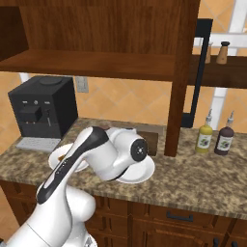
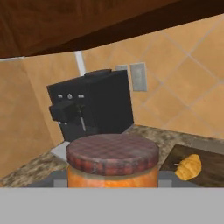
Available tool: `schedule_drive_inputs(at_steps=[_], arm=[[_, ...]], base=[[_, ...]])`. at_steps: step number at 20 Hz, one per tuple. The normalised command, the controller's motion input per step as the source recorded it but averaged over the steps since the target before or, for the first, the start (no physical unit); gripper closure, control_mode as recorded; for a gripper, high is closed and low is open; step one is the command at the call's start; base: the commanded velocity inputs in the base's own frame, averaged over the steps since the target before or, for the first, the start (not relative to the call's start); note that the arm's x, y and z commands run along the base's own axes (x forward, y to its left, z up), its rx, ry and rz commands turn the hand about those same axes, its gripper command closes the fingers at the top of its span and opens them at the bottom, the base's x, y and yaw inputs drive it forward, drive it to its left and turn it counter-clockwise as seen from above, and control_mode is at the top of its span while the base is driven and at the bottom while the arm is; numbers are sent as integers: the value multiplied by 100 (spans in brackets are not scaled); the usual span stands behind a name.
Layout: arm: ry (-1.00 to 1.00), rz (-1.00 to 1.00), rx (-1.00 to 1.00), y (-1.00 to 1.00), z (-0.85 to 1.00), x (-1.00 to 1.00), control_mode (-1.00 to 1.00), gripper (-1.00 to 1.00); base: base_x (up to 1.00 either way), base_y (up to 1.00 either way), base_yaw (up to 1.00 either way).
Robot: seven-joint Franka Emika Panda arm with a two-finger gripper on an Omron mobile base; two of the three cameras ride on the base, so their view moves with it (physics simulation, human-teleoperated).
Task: From the different types of pastries on the counter, select a croissant and place it on the cutting board. Then retrieve a jar of jam from the cabinet and place it alongside the croissant on the cutting board.
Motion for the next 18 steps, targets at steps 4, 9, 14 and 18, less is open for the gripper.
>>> schedule_drive_inputs(at_steps=[4,9,14,18], arm=[[-1,0,0,3,-29,39,-100,100],[0,0,0,0,-17,78,-100,100],[0,0,0,-36,-12,46,-100,100],[-5,1,1,-40,-40,35,-100,100]], base=[[0,0,0],[0,0,0],[0,0,0],[0,0,0]])
